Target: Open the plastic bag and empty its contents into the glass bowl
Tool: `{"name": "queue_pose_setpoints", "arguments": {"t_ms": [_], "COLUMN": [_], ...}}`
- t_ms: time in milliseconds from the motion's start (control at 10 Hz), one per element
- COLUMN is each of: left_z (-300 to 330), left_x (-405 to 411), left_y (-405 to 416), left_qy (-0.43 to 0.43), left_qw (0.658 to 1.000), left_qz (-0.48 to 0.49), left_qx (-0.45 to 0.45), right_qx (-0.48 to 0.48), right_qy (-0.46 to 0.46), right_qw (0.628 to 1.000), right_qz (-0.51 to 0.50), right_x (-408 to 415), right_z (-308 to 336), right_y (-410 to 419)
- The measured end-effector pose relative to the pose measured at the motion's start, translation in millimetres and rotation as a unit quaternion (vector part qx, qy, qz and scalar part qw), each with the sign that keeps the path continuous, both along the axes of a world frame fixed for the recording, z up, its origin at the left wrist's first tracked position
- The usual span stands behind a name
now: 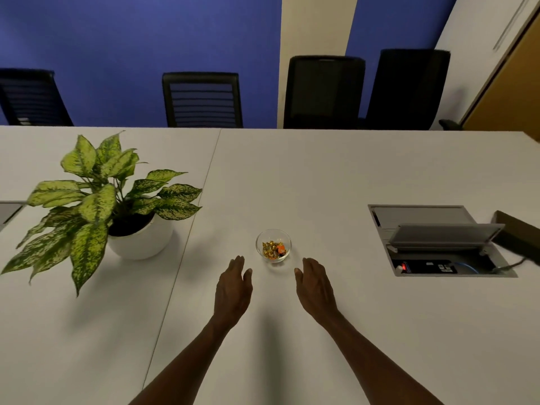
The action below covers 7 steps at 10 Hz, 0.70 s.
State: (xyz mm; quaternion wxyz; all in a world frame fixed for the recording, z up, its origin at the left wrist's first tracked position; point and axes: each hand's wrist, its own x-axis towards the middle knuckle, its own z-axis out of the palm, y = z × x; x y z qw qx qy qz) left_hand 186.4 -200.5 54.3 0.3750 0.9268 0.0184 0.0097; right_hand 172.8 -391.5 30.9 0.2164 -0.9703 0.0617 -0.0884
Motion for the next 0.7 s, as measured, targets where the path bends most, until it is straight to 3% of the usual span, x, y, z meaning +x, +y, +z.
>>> {"name": "queue_pose_setpoints", "arguments": {"t_ms": [400, 500, 700], "left_z": [45.1, 60.7, 99.9], "left_x": [-66.3, -75.6, -69.4], "left_y": [6.9, 9.2, 14.0], "left_qy": [-0.060, -0.098, -0.199], "left_qw": [0.997, 0.993, 0.977], "left_qz": [-0.026, -0.042, -0.056], "left_qx": [0.046, 0.053, 0.059], "right_qx": [-0.014, -0.023, -0.046], "right_qy": [-0.040, -0.033, -0.121], "right_qw": [0.999, 0.999, 0.991], "right_qz": [-0.005, 0.004, 0.015], "right_x": [-74.2, -83.0, -79.0], "right_z": [46.7, 64.9, 111.6], "right_y": [6.7, 4.9, -0.5]}}
